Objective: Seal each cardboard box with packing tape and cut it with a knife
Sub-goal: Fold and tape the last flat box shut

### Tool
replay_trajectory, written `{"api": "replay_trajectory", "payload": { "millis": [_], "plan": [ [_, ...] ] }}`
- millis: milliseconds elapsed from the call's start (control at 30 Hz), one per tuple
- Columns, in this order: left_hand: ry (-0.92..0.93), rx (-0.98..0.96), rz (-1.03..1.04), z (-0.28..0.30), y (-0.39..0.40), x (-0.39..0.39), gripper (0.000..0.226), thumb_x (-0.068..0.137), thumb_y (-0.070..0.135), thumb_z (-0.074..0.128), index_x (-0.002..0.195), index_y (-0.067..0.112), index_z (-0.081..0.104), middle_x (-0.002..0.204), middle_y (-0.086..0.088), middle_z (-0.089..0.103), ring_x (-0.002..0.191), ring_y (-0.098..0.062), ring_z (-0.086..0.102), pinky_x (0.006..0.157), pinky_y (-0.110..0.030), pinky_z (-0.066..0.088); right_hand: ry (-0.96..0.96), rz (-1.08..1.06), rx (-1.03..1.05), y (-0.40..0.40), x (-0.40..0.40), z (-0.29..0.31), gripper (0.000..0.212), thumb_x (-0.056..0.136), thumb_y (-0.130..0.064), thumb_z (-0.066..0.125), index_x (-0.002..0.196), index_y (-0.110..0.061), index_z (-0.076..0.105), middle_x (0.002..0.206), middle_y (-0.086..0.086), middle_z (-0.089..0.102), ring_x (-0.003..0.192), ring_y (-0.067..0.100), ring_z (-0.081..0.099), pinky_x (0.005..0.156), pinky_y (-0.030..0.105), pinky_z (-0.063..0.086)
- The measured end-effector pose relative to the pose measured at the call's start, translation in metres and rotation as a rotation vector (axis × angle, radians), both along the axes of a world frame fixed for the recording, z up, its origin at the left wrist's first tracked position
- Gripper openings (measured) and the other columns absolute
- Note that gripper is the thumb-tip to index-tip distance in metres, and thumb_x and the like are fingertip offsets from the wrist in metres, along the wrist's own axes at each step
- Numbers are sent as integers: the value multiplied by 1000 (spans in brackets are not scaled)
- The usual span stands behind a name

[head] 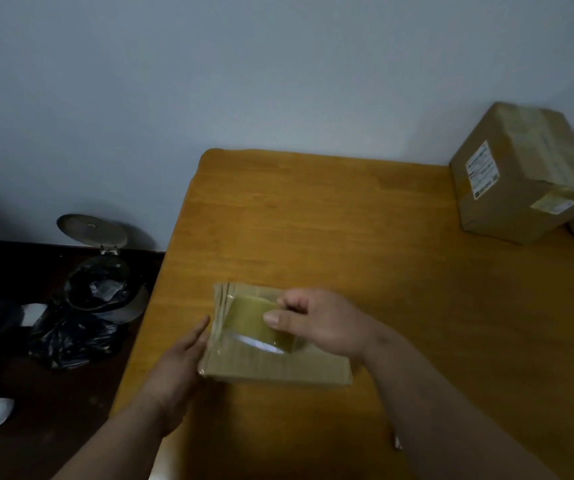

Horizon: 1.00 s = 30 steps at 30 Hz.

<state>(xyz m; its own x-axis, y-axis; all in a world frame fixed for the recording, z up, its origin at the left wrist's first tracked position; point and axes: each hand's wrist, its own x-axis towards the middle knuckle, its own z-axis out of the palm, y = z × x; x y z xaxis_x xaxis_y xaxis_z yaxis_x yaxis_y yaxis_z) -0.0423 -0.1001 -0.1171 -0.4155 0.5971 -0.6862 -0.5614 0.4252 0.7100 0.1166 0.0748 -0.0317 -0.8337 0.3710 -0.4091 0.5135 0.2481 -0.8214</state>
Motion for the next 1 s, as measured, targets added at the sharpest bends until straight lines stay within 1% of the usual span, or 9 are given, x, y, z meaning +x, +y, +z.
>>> {"api": "replay_trajectory", "payload": {
  "millis": [67, 167, 300, 433, 533, 700, 767, 867, 1000],
  "plan": [
    [321, -75, -48, -2, -6, -2, 37, 94, 54, 51, 130, 60, 45, 151, 12, 40, 131, -14, 42, 108, -46, 38, -34, -57, -64, -14, 4, -24, 37, 88, -62, 55, 71, -29, 58, 64, -20, 56, 57, -6, 53, 54, 13, 42],
    [569, 90, -425, 0, -7, -3, 63, 78, 63, 61, 132, 69, 30, 149, 39, 20, 137, 16, 21, 116, -28, 22, 1, -175, -55, -24, 7, -42, 51, 75, -81, 47, 68, -30, 54, 60, -20, 52, 55, -5, 48, 54, 15, 40],
    [726, 119, -661, -11, 0, 12, 116, 70, 57, 74, 156, 33, 1, 161, 13, 18, 147, -7, 20, 120, -42, 26, 52, -181, -75, -24, 3, -43, 45, 80, -77, 49, 64, -35, 56, 55, -23, 52, 51, -7, 47, 47, 9, 35],
    [1071, -119, -858, -19, -3, 10, 110, 67, 92, 34, 152, 42, -15, 154, 30, -25, 151, -13, -2, 121, -53, 7, 59, -206, -111, -23, 8, -39, 53, 77, -73, 51, 77, -22, 64, 68, -14, 61, 60, -3, 55, 53, 11, 42],
    [1122, -170, -905, -20, -4, 9, 99, 68, 92, 24, 135, 52, -37, 145, 36, -36, 150, -10, 0, 120, -52, 1, 23, -208, -49, -10, 22, -28, 62, 75, -72, 49, 88, -15, 69, 82, -2, 69, 72, 8, 63, 60, 18, 46],
    [1116, -221, -927, -18, -5, 9, 99, 65, 94, 20, 130, 54, -43, 141, 38, -41, 149, -9, 2, 121, -52, 1, 3, -234, -52, 31, 72, -10, 33, 81, -40, 70, 76, -9, 61, 70, 3, 55, 66, 13, 51, 67, 32, 39],
    [1115, -225, -930, -18, -5, 9, 99, 64, 94, 19, 130, 54, -43, 141, 37, -41, 149, -10, 4, 121, -52, 1, -64, -191, -66, 37, 77, -4, 29, 74, -39, 70, 76, -12, 60, 68, -1, 55, 65, 12, 50, 65, 31, 39],
    [1115, -251, -934, -17, -5, 9, 99, 64, 94, 18, 131, 53, -43, 141, 37, -41, 148, -12, 9, 121, -52, 2, -235, -70, 215, 44, 76, -2, 34, 77, -38, 78, 66, -16, 55, 63, -2, 48, 58, 12, 43, 55, 29, 34],
    [1105, -241, -937, -17, -5, 9, 99, 65, 92, 22, 133, 54, -40, 141, 38, -40, 147, -13, 14, 121, -51, 4, -350, -94, 367, 43, 82, 1, 41, 73, -56, 76, 61, -24, 52, 60, -8, 48, 56, 8, 44, 52, 24, 32]
  ]
}}
